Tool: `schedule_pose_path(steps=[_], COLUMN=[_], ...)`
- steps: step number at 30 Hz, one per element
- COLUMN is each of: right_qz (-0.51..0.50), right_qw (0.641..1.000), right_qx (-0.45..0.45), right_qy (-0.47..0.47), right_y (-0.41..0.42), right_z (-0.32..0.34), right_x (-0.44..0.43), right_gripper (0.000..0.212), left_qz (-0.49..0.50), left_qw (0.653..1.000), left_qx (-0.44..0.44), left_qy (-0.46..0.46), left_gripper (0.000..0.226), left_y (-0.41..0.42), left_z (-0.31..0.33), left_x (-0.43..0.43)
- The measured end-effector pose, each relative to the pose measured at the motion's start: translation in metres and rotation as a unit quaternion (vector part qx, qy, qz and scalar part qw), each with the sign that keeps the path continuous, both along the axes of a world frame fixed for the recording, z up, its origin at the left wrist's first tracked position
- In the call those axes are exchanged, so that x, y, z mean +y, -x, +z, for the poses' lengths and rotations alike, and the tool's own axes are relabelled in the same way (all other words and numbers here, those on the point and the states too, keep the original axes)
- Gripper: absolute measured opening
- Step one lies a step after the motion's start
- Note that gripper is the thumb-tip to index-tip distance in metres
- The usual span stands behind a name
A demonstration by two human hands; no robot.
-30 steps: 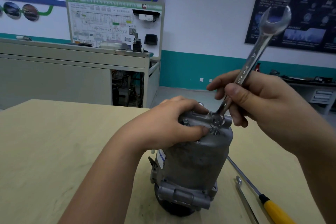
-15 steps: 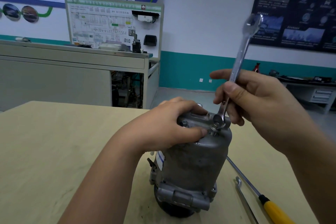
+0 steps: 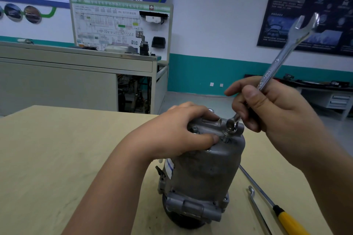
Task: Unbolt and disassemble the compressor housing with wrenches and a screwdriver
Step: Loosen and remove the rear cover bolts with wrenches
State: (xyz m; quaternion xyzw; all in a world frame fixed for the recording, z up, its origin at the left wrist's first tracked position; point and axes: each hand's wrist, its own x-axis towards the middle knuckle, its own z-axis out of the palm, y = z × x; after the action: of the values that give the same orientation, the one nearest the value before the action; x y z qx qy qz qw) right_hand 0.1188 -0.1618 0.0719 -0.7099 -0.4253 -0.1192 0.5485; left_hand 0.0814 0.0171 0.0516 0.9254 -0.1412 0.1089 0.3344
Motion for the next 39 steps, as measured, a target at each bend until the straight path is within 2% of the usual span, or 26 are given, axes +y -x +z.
schedule_pose_path(steps=[7, 12, 16, 23, 28, 31, 34, 36, 39], right_qz=[0.030, 0.066, 0.027, -0.051, -0.101, -0.132, -0.144, -0.139, -0.131], right_qw=[0.996, 0.982, 0.973, 0.989, 0.989, 0.983, 0.980, 0.978, 0.977], right_qx=[0.024, 0.031, 0.017, 0.047, 0.001, -0.031, -0.054, -0.052, -0.034], right_qy=[-0.078, -0.173, -0.230, -0.131, -0.108, -0.121, -0.129, -0.144, -0.166], right_y=[-0.008, -0.014, -0.019, -0.023, -0.023, -0.021, -0.019, -0.021, -0.023], right_z=[-0.008, -0.012, -0.017, -0.043, -0.064, -0.071, -0.077, -0.080, -0.085], right_x=[-0.007, -0.013, -0.020, -0.014, -0.008, -0.005, -0.001, 0.000, 0.001], right_gripper=[0.028, 0.022, 0.020, 0.026, 0.022, 0.019, 0.017, 0.018, 0.020], left_qz=[-0.009, 0.015, 0.029, 0.028, 0.038, 0.090, 0.186, 0.267, 0.361], left_qw=[1.000, 0.997, 0.992, 0.990, 0.985, 0.977, 0.962, 0.954, 0.931], left_qx=[-0.009, -0.066, -0.104, -0.133, -0.166, -0.177, -0.159, -0.118, -0.002], left_qy=[0.000, -0.041, -0.062, -0.046, 0.019, 0.083, 0.122, 0.066, -0.048], left_gripper=[0.032, 0.025, 0.021, 0.011, 0.008, 0.003, 0.014, 0.021, 0.013], left_y=[0.005, 0.005, 0.004, 0.003, 0.008, 0.013, 0.018, 0.018, 0.011], left_z=[0.004, 0.006, 0.005, 0.006, 0.013, 0.016, 0.017, 0.014, 0.002], left_x=[-0.003, -0.013, -0.017, -0.019, -0.016, -0.005, 0.018, 0.039, 0.073])
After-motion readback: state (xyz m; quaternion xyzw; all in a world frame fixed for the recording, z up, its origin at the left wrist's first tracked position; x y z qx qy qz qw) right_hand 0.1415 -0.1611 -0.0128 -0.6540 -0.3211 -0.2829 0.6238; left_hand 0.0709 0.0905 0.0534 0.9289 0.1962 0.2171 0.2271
